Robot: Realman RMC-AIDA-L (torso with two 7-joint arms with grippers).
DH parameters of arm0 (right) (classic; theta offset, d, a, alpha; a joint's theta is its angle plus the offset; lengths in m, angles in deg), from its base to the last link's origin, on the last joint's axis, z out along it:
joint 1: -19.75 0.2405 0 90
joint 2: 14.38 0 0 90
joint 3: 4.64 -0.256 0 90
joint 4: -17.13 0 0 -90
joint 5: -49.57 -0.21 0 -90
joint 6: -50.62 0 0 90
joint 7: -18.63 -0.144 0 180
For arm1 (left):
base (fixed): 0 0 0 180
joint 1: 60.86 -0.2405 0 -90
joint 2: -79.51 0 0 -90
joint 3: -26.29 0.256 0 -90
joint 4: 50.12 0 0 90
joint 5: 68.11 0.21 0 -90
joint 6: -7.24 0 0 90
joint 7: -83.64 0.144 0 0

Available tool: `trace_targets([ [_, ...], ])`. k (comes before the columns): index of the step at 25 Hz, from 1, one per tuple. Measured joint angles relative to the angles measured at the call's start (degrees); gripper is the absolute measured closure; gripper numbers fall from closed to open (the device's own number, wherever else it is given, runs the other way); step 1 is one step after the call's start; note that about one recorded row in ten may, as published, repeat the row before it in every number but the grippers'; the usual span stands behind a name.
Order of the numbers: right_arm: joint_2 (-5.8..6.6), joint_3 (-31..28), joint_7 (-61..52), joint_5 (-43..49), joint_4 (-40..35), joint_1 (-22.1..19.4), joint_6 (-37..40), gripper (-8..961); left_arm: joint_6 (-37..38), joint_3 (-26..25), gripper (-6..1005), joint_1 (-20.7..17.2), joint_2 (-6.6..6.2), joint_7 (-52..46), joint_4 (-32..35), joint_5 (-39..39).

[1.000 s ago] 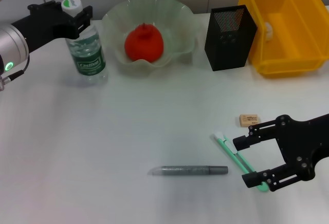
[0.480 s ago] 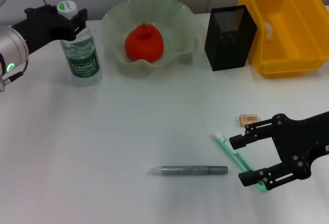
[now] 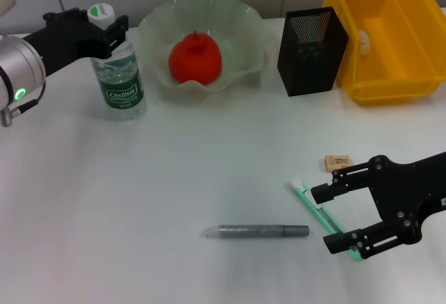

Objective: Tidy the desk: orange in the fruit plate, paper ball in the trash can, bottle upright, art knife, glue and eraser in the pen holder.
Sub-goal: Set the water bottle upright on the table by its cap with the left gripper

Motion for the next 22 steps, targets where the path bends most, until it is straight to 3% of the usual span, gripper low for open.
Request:
trace_targets([
  [14, 0.16, 0.0, -0.32, -0.05, -0.1, 0.19, 0.01, 218, 0.86, 0.24, 387, -2.24, -0.08, 6.3, 0.06, -6.59],
  [19, 0.22, -0.06, -0.51, -0.04, -0.11, 0.3, 0.01, 218, 2.9, -0.98, 191, -4.43, -0.26, 6.37, 3.19, -7.38],
  [22, 0.24, -0.36, -0.97, -0.17, -0.24, 0.32, 0.02, 218, 5.63, -2.54, 181, -5.37, -0.28, 6.37, 4.7, -7.77],
])
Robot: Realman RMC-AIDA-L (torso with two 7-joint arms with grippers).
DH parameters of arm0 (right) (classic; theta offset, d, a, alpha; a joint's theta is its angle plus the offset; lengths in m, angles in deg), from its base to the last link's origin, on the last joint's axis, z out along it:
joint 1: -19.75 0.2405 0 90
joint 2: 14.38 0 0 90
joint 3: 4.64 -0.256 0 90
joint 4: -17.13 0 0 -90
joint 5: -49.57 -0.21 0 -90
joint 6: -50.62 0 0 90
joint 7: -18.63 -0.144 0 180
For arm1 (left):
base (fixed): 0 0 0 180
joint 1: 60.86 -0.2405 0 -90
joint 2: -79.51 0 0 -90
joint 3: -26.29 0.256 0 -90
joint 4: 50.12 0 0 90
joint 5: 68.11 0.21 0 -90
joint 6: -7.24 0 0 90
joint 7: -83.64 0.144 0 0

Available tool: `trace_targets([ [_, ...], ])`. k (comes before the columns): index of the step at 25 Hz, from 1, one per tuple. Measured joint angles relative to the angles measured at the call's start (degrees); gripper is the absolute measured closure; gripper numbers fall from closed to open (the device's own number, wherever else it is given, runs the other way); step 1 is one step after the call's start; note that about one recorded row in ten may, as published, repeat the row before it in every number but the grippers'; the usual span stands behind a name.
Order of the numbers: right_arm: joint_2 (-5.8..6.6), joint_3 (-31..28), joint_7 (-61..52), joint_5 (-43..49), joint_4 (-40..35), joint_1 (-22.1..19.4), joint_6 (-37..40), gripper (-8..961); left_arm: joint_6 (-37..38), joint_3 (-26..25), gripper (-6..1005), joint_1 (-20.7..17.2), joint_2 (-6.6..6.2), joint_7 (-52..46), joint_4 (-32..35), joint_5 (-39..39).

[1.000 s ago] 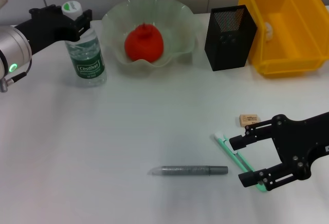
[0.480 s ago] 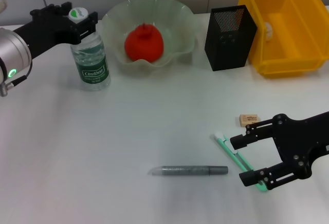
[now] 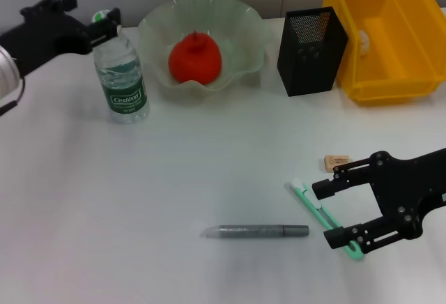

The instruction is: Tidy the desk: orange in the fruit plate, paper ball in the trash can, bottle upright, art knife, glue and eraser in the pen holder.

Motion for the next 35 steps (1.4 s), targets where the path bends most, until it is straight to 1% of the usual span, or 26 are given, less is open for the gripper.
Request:
trace_targets([
  [1, 0.0, -0.1, -0.21, -0.04, -0.11, 0.0, 0.04, 218, 1.97, -1.07, 181, -0.33, -0.01, 0.0, 0.62, -0.15],
  [3, 0.0, -0.27, -0.88, -0.18, -0.54, -0.04, 0.18, 218, 1.97, -1.07, 181, -0.33, -0.01, 0.0, 0.62, -0.15],
  [4, 0.0, -0.35, -1.17, -0.34, -0.86, -0.13, 0.22, 218, 11.62, -6.03, 182, -0.95, -0.03, 0.0, 1.54, -0.37],
  [5, 0.0, -0.38, -1.49, -0.73, -1.29, -0.31, 0.25, 218, 11.62, -6.03, 182, -0.95, -0.03, 0.0, 1.54, -0.37],
  [7, -0.04, -0.42, -2.06, -1.84, -2.31, -0.74, 0.34, 218, 24.18, -12.4, 182, -1.22, -0.16, 0.03, 1.14, -0.48],
  [8, -0.06, -0.42, -2.35, -2.35, -2.75, -0.92, 0.38, 218, 31.79, -15.95, 182, -1.37, -0.24, 0.17, 0.39, -0.49],
  [11, -0.11, -0.43, -4.38, -3.17, -4.63, -1.22, 0.15, 218, 44.76, -21.89, 183, -1.6, -0.45, 1.54, -1.14, -0.24],
  [12, -0.14, -0.44, -5.23, -3.21, -5.23, -1.22, 0.07, 218, 51.47, -25.17, 183, -1.8, -0.58, 2.64, -2.41, -0.01],
  [13, -0.18, -0.44, -6.11, -3.23, -5.86, -1.17, 0.03, 218, 54.58, -26.74, 183, -1.93, -0.66, 3.1, -3.17, 0.12],
  [15, -0.27, -0.41, -8.19, -3.25, -7.4, -0.92, -0.05, 218, 60.45, -29.07, 183, -2.06, -1.26, 4.0, -4.99, 0.48],
  [16, -0.31, -0.32, -9.57, -3.25, -8.3, -0.79, -0.19, 218, 63.91, -29.96, 184, -2.07, -2.06, 4.35, -6.56, 0.94],
  [17, -0.38, 0.01, -12.88, -3.26, -10.29, -0.5, -0.95, 219, 63.91, -29.96, 184, -2.07, -2.06, 4.35, -6.56, 0.94],
  [18, -0.4, 0.28, -14.95, -3.23, -11.41, -0.3, -1.53, 219, 67.82, -30.17, 184, -2.04, -3.34, 4.56, -8.85, 1.62],
  [19, -0.4, 0.28, -14.95, -3.23, -11.41, -0.3, -1.53, 219, 70.68, -30.01, 184, -1.96, -4.21, 5.17, -10.56, 2.61],
  [21, -0.28, 1.41, -20.07, -2.91, -13.8, 0.36, -2.97, 219, 72.38, -30.0, 184, -1.9, -4.52, 5.97, -11.4, 3.73],
  [22, 0.03, 3.45, -25.13, -2.18, -16.37, 1.28, -4.3, 219, 73.34, -30.01, 184, -1.86, -4.56, 6.7, -11.78, 4.91],
  [23, 0.03, 3.45, -25.13, -2.18, -16.37, 1.28, -4.3, 219, 73.73, -30.03, 185, -1.79, -4.56, 7.15, -11.94, 5.8],
  [26, 0.75, 7.52, -33.61, 1.51, -19.32, 3.75, -5.85, 219, 74.23, -29.95, 185, -1.32, -4.38, 8.32, -12.1, 10.11],
  [30, 1.7, 12.49, -44.68, 9.98, -19.37, 9.77, -6.41, 219, 74.69, -29.98, 186, -0.81, -4.14, 10.16, -12.19, 13.73],
  [33, 1.96, 15.62, -51.87, 17.07, -17.07, 15.52, -6.54, 219, 74.63, -29.98, 186, -0.46, -3.74, 11.33, -12.22, 16.21],
  [35, 2.06, 17.4, -55.97, 21.42, -14.1, 19.33, -6.66, 219, 74.56, -29.99, 186, 0.02, -3.28, 11.89, -12.36, 18.35],
])
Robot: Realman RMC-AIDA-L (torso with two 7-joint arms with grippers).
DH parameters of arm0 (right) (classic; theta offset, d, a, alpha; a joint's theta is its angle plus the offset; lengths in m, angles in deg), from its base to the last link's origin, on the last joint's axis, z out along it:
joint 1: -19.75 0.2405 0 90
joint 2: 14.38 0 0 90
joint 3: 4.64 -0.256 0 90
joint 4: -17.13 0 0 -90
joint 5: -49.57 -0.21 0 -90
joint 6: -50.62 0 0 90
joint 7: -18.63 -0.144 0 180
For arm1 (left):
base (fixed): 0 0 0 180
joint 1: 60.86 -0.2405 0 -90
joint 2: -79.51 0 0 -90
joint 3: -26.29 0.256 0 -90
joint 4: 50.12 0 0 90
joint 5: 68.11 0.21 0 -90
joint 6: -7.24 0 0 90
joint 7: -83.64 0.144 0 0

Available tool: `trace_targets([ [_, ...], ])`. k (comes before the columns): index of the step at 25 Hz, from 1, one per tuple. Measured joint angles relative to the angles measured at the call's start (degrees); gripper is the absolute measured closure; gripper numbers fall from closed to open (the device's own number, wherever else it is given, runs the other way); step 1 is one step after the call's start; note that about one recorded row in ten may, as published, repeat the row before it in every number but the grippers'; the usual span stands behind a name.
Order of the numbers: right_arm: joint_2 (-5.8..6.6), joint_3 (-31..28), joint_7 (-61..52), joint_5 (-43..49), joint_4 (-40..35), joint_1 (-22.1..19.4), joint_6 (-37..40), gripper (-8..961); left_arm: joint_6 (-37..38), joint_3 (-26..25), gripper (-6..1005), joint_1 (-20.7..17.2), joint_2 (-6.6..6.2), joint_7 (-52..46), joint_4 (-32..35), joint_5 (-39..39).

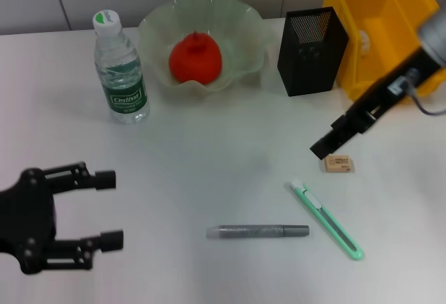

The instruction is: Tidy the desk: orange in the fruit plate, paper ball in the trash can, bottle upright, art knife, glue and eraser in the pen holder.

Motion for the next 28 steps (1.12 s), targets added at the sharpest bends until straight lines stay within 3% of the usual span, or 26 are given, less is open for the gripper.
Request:
trace_targets([
  [4, -0.13, 1.89, -6.04, 7.08, 10.42, 7.77, -0.93, 219, 0.05, -0.02, 186, 0.88, 0.86, 1.13, -0.21, 3.22],
  [9, -1.77, 2.17, -11.66, 15.2, 19.69, 13.98, -5.96, 219, -0.02, 0.02, 186, 1.89, 1.73, 2.39, -0.47, 6.2],
  [19, -3.06, 10.16, -19.06, 16.66, 30.43, 17.68, -13.56, 220, -0.88, 0.11, 186, 2.93, 2.47, 4.34, -0.54, 8.87],
  [28, -3.34, 12.63, -20.59, 13.84, 34.96, 18.79, -17.24, 220, -2.05, 0.11, 186, 3.15, 2.75, 5.12, -1.22, 10.28],
])
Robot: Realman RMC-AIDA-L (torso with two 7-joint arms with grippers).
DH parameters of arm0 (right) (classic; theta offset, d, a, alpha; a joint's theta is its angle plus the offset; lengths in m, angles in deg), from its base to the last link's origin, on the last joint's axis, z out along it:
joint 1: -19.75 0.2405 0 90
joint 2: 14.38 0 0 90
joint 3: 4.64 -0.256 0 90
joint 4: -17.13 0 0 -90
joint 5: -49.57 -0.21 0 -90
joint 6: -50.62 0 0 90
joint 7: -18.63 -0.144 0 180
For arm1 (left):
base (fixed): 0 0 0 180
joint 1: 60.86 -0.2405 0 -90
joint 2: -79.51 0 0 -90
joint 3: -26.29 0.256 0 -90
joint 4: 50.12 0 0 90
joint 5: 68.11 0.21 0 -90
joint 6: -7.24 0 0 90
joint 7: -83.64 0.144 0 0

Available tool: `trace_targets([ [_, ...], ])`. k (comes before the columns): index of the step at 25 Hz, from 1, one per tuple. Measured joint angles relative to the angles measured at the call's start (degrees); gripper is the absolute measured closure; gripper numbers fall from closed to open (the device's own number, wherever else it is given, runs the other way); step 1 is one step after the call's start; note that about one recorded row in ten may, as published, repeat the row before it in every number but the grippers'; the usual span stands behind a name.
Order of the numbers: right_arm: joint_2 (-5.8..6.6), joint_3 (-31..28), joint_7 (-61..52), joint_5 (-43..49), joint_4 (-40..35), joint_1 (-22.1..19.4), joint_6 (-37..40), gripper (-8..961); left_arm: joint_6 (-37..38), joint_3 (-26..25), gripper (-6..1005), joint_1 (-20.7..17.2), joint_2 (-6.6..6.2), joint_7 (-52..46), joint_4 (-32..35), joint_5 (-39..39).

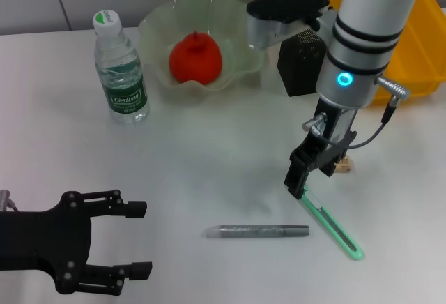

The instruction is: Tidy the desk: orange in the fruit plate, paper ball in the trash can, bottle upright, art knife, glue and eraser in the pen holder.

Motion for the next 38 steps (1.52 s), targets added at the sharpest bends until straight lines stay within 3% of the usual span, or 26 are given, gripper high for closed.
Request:
trace_targets([
  [11, -0.04, 13.8, -4.19, -7.24, 1.65, -0.31, -5.32, 248, -1.21, 0.0, 185, 0.18, 0.15, 0.24, -1.19, 1.35],
  [23, -0.04, 15.48, -4.27, -9.69, 2.68, -0.84, -7.5, 322, -1.38, -0.37, 185, 0.25, 0.12, 1.43, -1.7, 2.3],
  [29, -0.04, 15.59, -4.28, -9.69, 3.19, -0.74, -8.34, 529, -1.67, -0.3, 185, 0.23, 0.12, 1.44, -2.17, 2.31],
  [38, -0.04, 16.99, -4.28, -10.55, 4.94, -0.47, -9.49, 565, -2.03, -0.23, 185, 0.26, 0.12, 1.45, -2.43, 2.31],
])
